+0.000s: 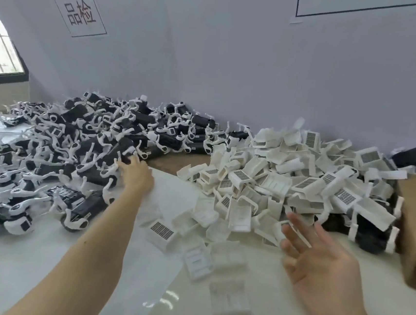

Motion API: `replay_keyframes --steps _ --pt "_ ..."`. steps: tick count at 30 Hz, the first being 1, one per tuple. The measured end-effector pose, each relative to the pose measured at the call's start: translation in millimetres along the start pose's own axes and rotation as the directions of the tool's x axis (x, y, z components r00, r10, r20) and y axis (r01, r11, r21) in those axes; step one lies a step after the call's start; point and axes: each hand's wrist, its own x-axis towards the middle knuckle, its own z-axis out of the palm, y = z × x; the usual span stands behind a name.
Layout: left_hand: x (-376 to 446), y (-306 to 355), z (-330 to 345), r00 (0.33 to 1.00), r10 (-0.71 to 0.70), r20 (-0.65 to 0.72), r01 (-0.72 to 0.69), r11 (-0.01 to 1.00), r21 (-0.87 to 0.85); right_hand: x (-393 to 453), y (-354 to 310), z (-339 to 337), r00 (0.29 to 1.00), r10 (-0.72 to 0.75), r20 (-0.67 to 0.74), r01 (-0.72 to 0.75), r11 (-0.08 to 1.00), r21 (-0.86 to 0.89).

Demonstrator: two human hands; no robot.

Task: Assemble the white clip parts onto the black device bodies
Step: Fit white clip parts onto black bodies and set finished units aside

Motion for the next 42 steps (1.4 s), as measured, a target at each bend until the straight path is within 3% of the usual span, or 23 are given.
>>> replay_keyframes --steps 4,7,10,13,18,21,23,26,29,32,39,42 --pt "-4 5 3 0.990 0.085 -0.108 -0.091 0.995 -0.046 1 0 -2 1.000 -0.007 0.008 0.007 1.000 -0.014" --pt "-10 -1 0 0.967 0.144 -0.210 -0.188 0.960 -0.206 0 0 -1 1.000 -0.007 0.015 0.007 1.000 -0.024" --pt "-37 0 -7 0.900 0.271 -0.340 -0.400 0.822 -0.404 -1 2 3 1.000 -0.002 0.003 0.002 0.999 -0.035" --pt "-80 19 -20 0.820 0.406 -0.404 -0.563 0.700 -0.440 -7 2 9 1.000 -0.015 -0.022 0.013 0.998 -0.065" --pt "-139 46 -48 0.719 0.359 -0.595 -0.661 0.618 -0.426 -20 -13 9 0.993 -0.045 -0.105 0.027 0.986 -0.163" --pt "-187 62 -65 0.560 0.285 -0.778 -0.798 0.437 -0.415 -30 -25 5 0.988 -0.070 -0.140 0.028 0.960 -0.280" --pt "-221 78 -74 0.542 0.283 -0.792 -0.838 0.255 -0.482 -40 -31 2 0.985 -0.089 -0.145 0.035 0.941 -0.337" --pt "-266 100 -74 0.646 0.406 -0.646 -0.694 -0.042 -0.719 -55 -38 -3 0.979 -0.140 -0.146 0.077 0.926 -0.369" --pt "-296 115 -61 0.651 0.548 -0.525 -0.505 -0.204 -0.839 -66 -37 -9 0.968 -0.204 -0.146 0.142 0.925 -0.352" --pt "-310 120 -51 0.625 0.610 -0.487 -0.464 -0.211 -0.860 -74 -29 -18 0.967 -0.224 -0.122 0.169 0.922 -0.349" --pt "-304 119 -41 0.697 0.612 -0.373 -0.251 -0.278 -0.927 -76 -25 -16 0.926 -0.355 -0.129 0.261 0.847 -0.462" --pt "-303 123 -37 0.710 0.655 -0.259 -0.118 -0.251 -0.961 -77 -26 -15 0.907 -0.410 -0.091 0.325 0.823 -0.466"
